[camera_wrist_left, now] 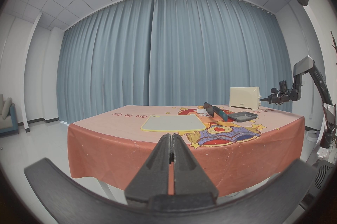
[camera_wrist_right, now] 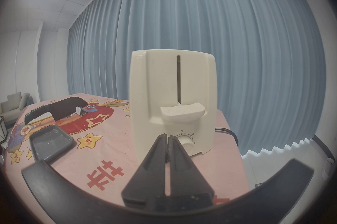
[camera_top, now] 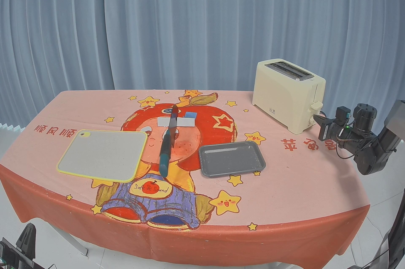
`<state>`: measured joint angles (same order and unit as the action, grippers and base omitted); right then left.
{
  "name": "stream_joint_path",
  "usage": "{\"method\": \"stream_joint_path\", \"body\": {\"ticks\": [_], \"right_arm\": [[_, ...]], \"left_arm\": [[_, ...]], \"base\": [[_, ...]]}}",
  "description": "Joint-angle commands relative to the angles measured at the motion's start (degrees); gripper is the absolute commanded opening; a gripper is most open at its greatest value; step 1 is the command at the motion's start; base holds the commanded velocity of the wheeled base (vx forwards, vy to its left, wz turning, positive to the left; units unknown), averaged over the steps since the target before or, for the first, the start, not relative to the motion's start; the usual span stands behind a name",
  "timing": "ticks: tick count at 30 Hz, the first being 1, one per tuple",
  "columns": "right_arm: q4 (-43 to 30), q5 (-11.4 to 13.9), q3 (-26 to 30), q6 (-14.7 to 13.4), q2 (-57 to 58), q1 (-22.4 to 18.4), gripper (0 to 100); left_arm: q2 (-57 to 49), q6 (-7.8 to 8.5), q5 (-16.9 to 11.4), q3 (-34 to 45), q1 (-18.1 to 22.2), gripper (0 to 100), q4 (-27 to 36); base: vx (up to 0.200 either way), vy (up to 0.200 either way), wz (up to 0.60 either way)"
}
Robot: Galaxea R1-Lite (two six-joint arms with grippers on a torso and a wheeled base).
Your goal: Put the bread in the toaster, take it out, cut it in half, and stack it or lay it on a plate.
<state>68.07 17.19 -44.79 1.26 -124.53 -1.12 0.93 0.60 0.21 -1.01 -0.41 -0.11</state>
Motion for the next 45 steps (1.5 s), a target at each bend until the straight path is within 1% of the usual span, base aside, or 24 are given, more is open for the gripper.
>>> {"method": "stream_joint_path", "body": {"ticks": [1,5,6,7,23,42,45], "right_arm": [[0.04,0.04,-0.74,-0.03,-1.24,-0.02,0],[0.04,-0.49,-1.71,-0.03,-1.68,-0.02,0],[0.13,-1.63,-2.23,-0.03,-2.65,-0.02,0],[0.13,-1.81,-2.32,-0.03,-2.74,0.07,0],[0.04,-1.9,-3.2,-0.03,-3.97,-0.28,0],[0.22,-1.98,-1.35,0.15,-4.41,0.42,0],[0.92,-1.98,-0.3,0.68,-3.71,0.95,0]], "left_arm": [[-0.05,0.02,0.06,1.01,0.06,0,-0.07],[-0.05,0.02,0.06,1.01,0.06,0,0.02],[-0.05,0.02,0.06,1.01,-0.02,0,-0.07],[-0.05,0.02,0.06,1.01,0.06,0,-0.07],[-0.05,0.02,0.06,1.01,-0.02,0,-0.07],[-0.05,0.02,0.06,1.01,-0.02,0,-0.07],[-0.05,0.02,0.06,1.01,-0.02,0,0.02]], "base": [[0.0,0.0,0.0],[0.0,0.0,0.0],[0.0,0.0,0.0],[0.0,0.0,0.0],[0.0,0.0,0.0],[0.0,0.0,0.0],[0.0,0.0,0.0]]}}
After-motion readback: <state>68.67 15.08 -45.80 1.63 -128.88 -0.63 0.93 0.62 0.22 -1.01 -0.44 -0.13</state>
